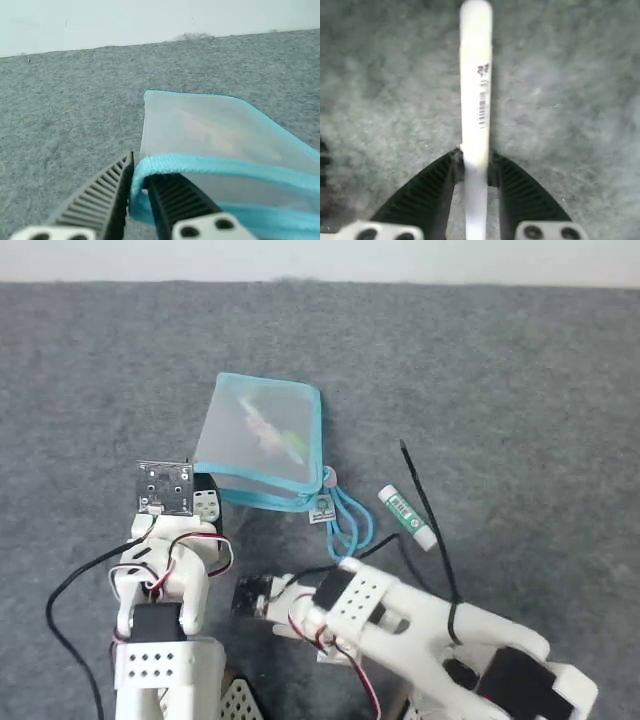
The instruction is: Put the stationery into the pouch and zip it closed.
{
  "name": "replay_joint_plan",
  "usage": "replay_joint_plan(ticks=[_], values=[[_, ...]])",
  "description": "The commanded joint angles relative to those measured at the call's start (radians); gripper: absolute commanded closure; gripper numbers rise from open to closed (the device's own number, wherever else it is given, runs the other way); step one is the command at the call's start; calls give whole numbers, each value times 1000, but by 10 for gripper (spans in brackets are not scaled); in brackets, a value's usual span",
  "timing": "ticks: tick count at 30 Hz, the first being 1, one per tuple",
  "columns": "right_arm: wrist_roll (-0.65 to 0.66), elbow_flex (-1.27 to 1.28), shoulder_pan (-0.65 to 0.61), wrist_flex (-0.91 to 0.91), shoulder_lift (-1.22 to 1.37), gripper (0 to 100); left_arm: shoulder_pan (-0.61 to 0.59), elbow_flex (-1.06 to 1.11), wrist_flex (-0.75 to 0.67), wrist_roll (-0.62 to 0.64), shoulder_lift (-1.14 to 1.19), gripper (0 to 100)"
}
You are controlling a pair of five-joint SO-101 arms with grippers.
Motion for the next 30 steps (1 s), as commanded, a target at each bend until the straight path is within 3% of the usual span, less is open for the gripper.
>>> replay_joint_plan(ticks=[1,3,12,24,30], values=[[-15,-15,65,-47,48,941,-11,-73,-29,8,-11,990],[-15,-15,84,-48,48,993,-11,-73,-29,8,-11,990],[-48,-40,239,7,1,992,-11,-56,-32,8,-11,990],[-41,-101,604,329,-644,992,-8,-56,-31,9,-11,990],[-40,-196,881,305,-624,992,-9,-54,-28,9,-11,990]])
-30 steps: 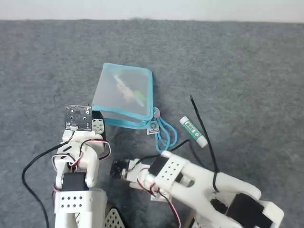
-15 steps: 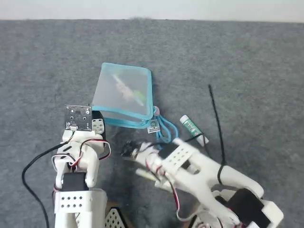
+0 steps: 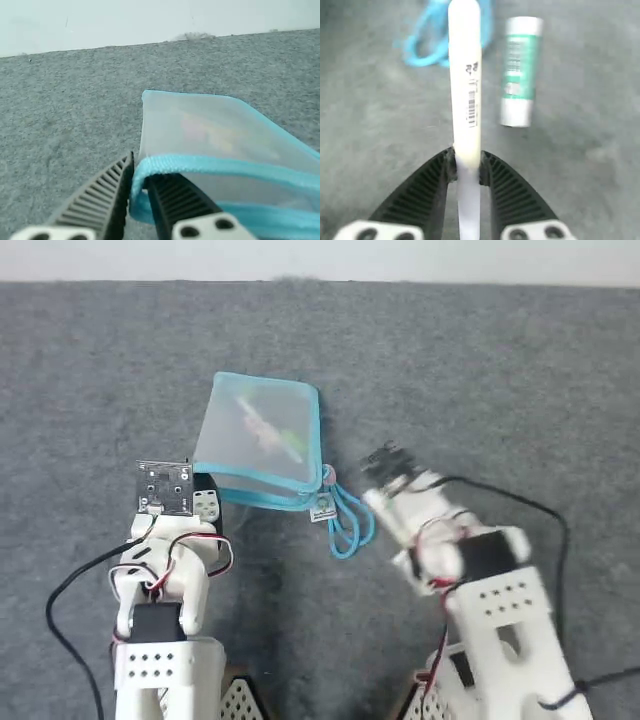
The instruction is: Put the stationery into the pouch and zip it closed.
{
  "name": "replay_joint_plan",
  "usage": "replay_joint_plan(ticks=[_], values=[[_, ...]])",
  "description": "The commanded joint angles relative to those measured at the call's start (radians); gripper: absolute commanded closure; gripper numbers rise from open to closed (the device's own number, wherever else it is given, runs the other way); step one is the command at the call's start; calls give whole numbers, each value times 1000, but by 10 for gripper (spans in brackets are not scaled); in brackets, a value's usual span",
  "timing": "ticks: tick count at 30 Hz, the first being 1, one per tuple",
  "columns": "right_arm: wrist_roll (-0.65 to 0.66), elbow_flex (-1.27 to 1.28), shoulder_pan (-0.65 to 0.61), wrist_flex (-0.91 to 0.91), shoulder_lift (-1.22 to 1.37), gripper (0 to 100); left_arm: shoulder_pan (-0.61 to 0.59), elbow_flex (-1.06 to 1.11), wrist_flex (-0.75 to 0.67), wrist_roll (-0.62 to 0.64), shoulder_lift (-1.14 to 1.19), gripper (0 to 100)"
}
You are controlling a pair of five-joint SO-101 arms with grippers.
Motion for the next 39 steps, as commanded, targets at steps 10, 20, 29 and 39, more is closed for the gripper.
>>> replay_joint_plan(ticks=[10,20,29,39], values=[[87,-445,377,-320,587,992,-5,-16,-28,6,-12,990],[-38,-821,380,-351,1170,987,-3,-1,-28,6,-14,990],[-40,-867,443,-341,1211,810,-3,-1,-28,6,-14,990],[9,-562,450,-371,1044,815,3,-1,-29,6,-12,990]])
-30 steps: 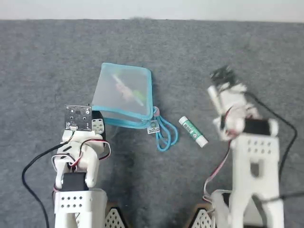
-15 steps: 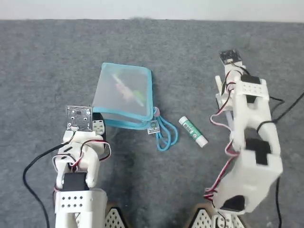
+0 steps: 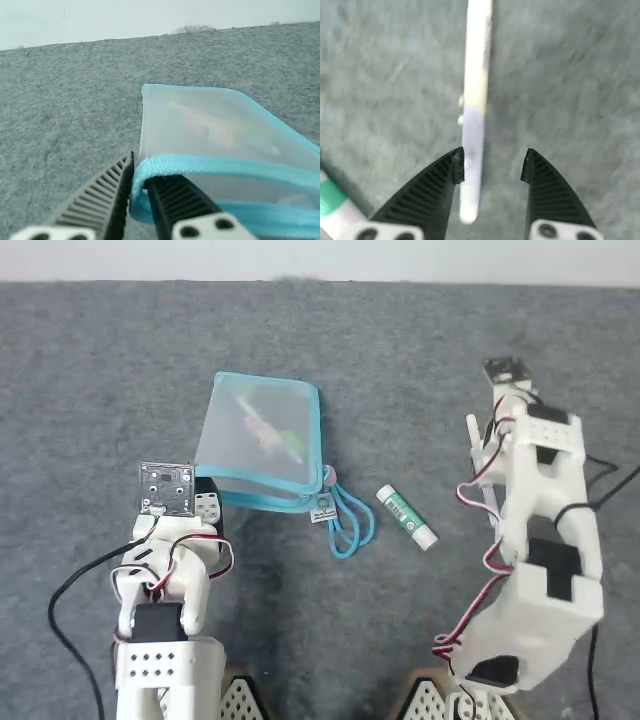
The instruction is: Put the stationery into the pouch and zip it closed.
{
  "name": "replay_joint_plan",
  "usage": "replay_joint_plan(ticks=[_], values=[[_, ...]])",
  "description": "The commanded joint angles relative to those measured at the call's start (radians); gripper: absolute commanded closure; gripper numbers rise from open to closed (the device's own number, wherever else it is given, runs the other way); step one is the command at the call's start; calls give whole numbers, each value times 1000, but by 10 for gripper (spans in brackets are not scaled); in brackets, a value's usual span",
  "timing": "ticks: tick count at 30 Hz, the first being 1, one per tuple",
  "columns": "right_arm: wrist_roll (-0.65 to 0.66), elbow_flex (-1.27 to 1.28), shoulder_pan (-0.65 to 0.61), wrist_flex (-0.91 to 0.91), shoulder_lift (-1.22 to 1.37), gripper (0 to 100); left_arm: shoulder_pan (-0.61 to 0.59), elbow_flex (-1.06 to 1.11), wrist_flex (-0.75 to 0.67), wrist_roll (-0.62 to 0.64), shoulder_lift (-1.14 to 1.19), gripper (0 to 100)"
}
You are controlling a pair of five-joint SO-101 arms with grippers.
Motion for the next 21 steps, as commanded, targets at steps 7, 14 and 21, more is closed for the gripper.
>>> replay_joint_plan(ticks=[7,14,21], values=[[34,287,24,-245,-114,816,66,-12,-9,5,-17,990],[28,267,45,-231,-107,997,64,-12,-8,5,-18,990],[28,219,59,-145,-160,991,66,-12,-8,11,-14,990]])
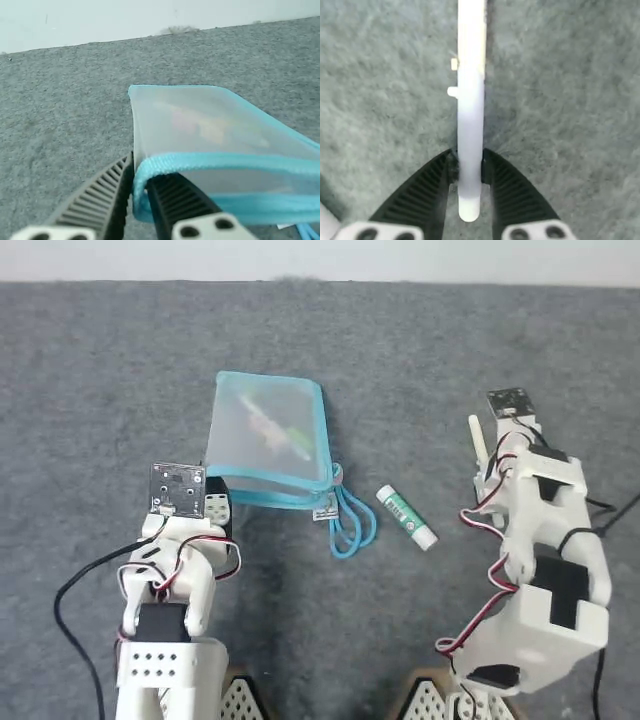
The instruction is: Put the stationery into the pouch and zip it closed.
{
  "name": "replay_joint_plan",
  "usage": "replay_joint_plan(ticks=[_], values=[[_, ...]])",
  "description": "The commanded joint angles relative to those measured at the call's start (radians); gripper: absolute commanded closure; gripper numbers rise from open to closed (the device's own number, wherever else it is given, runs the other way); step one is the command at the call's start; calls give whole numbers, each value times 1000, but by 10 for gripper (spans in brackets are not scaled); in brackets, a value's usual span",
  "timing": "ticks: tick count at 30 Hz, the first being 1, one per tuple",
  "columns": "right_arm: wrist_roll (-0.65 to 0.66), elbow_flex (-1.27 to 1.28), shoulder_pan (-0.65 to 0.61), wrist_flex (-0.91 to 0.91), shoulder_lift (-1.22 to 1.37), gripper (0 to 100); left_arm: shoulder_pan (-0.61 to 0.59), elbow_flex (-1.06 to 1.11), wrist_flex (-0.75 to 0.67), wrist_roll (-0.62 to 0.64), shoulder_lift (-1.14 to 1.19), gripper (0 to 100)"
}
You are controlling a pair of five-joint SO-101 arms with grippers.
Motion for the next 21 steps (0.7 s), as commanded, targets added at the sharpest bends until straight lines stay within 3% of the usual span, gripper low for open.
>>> replay_joint_plan(ticks=[1,10,17,21], values=[[15,-64,7,116,-93,991,9,-12,-8,11,-14,990],[20,-160,-58,463,-429,992,54,-12,-9,41,-14,990],[23,-158,-236,680,-700,992,118,-12,-9,55,-12,990],[132,-150,-398,828,-866,992,118,-16,-12,86,-12,990]])
